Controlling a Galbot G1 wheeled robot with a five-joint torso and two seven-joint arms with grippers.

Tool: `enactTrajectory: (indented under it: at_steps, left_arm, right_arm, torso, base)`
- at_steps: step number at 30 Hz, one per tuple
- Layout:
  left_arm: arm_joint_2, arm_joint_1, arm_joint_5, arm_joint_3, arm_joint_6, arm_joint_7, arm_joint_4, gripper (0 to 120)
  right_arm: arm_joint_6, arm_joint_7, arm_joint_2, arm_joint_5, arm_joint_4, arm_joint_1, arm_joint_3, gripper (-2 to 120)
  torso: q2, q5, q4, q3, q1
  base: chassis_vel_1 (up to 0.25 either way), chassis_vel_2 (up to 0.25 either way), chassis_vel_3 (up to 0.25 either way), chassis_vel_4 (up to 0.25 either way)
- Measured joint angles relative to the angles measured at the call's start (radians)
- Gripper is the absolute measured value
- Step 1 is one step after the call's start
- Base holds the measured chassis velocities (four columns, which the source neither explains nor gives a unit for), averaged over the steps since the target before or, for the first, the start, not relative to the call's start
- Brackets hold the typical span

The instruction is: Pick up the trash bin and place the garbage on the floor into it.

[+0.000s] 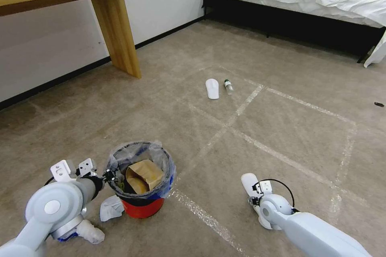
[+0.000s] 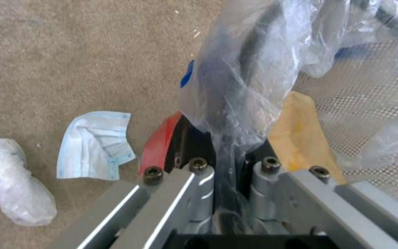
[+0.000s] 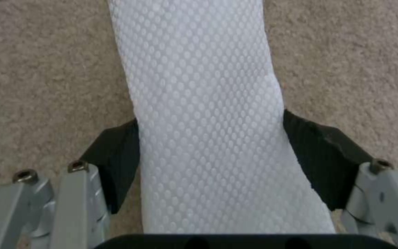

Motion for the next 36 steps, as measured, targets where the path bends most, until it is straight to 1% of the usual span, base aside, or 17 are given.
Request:
enactTrajectory:
  at_steps: [2, 4, 6, 7, 8, 9, 10, 11, 13, 14, 15, 16, 17, 20, 22, 23, 36]
  left_arm:
    - [0.000, -0.001, 0.000, 0.001, -0.001, 0.000, 0.000, 4]
    - [0.004, -0.004, -0.002, 0.001, -0.001, -0.001, 0.000, 4]
    - [0.010, -0.009, -0.004, 0.002, -0.003, -0.005, 0.002, 4]
    - [0.010, -0.009, -0.004, 0.002, -0.003, -0.005, 0.002, 4]
    - [0.013, -0.010, -0.006, 0.004, -0.003, -0.005, 0.002, 4]
    - [0.014, -0.011, -0.006, 0.004, -0.004, -0.005, 0.001, 4]
    - [0.014, -0.011, -0.006, 0.004, -0.004, -0.005, 0.001, 4]
    - [0.013, -0.011, -0.006, 0.005, -0.004, -0.006, 0.001, 4]
    - [0.013, -0.011, -0.006, 0.005, -0.004, -0.007, 0.000, 4]
    - [0.014, -0.010, -0.005, 0.005, -0.004, -0.008, -0.003, 4]
    - [0.015, -0.007, -0.005, 0.005, -0.004, -0.009, -0.006, 4]
    - [0.015, -0.007, -0.005, 0.005, -0.004, -0.009, -0.006, 4]
    - [0.014, -0.005, -0.005, 0.004, -0.004, -0.010, -0.009, 4]
    - [0.015, 0.000, -0.004, 0.000, -0.004, -0.012, -0.015, 4]
    - [0.015, 0.002, -0.004, -0.002, -0.004, -0.012, -0.018, 4]
    - [0.015, 0.003, -0.004, -0.003, -0.004, -0.012, -0.020, 4]
    - [0.010, 0.025, -0.001, -0.015, -0.005, -0.020, -0.042, 4]
  right_arm:
    - [0.001, 0.001, -0.003, 0.000, 0.003, -0.002, 0.001, 73]
    - [0.002, 0.011, -0.014, 0.002, 0.019, -0.008, 0.009, 72]
    - [0.005, 0.053, -0.042, 0.016, 0.067, -0.015, 0.037, 62]
    - [0.005, 0.053, -0.042, 0.016, 0.067, -0.015, 0.037, 62]
    - [0.003, 0.062, -0.057, 0.029, 0.095, -0.016, 0.041, 55]
    - [0.003, 0.064, -0.064, 0.033, 0.110, -0.015, 0.042, 52]
    - [0.003, 0.064, -0.064, 0.033, 0.110, -0.015, 0.042, 52]
    - [0.001, 0.070, -0.078, 0.040, 0.130, -0.008, 0.045, 45]
    - [-0.001, 0.075, -0.082, 0.048, 0.139, -0.004, 0.046, 40]
    - [-0.005, 0.080, -0.088, 0.059, 0.153, 0.002, 0.047, 35]
    - [-0.007, 0.082, -0.093, 0.066, 0.164, 0.006, 0.049, 28]
    - [-0.007, 0.082, -0.093, 0.066, 0.164, 0.006, 0.049, 28]
    - [-0.008, 0.088, -0.098, 0.067, 0.175, 0.007, 0.050, 22]
    - [-0.008, 0.093, -0.105, 0.068, 0.194, 0.004, 0.050, 10]
    - [-0.008, 0.097, -0.109, 0.068, 0.204, 0.001, 0.053, 7]
    - [-0.013, 0.106, -0.114, 0.078, 0.221, -0.003, 0.061, 1]
    - [0.003, 0.101, -0.099, 0.068, 0.192, -0.045, 0.094, 0]
  torso:
    - [0.000, 0.0004, 0.0005, 0.000, 0.000]
    - [0.000, 0.0026, 0.0017, 0.001, 0.000]
    - [-0.001, -0.0022, 0.0002, 0.001, 0.001]
    - [-0.001, -0.0022, 0.0002, 0.001, 0.001]
    - [-0.001, 0.0018, 0.0001, 0.001, 0.001]
    - [-0.001, 0.0020, 0.0000, 0.001, 0.001]
    - [-0.001, 0.0020, 0.0000, 0.001, 0.001]
    - [-0.001, -0.0018, 0.0001, 0.000, 0.001]
    - [-0.001, -0.0017, 0.0003, 0.000, 0.001]
    - [-0.001, 0.0006, 0.0007, 0.000, 0.001]
    - [-0.001, 0.0006, 0.0005, 0.000, 0.001]
    - [-0.001, 0.0006, 0.0005, 0.000, 0.001]
    - [-0.001, -0.0012, 0.0004, 0.000, 0.001]
    - [-0.001, 0.0005, 0.0003, 0.000, 0.000]
    - [-0.001, -0.0001, 0.0003, 0.000, 0.000]
    - [0.000, -0.0006, 0.0004, 0.000, 0.000]
    - [0.000, -0.0002, 0.0003, 0.000, 0.000]
  base:
    - [0.000, 0.000, 0.000, 0.000]
    - [0.000, 0.000, 0.000, 0.000]
    - [-0.027, -0.004, 0.025, -0.002]
    - [-0.054, -0.009, 0.050, -0.004]
    - [-0.054, 0.019, -0.007, -0.021]
    - [0.000, 0.000, 0.000, 0.000]
    - [0.000, 0.000, 0.000, 0.000]
    - [0.000, 0.000, 0.000, 0.000]
    - [0.000, 0.000, 0.000, 0.000]
    - [0.000, 0.000, 0.000, 0.000]
    - [0.000, 0.000, 0.000, 0.000]
    - [0.000, 0.000, 0.000, 0.000]
    - [0.000, 0.000, 0.000, 0.000]
    - [0.000, 0.000, 0.000, 0.000]
    - [0.000, 0.000, 0.000, 0.000]
    - [0.000, 0.000, 0.000, 0.000]
    - [0.000, 0.000, 0.000, 0.000]
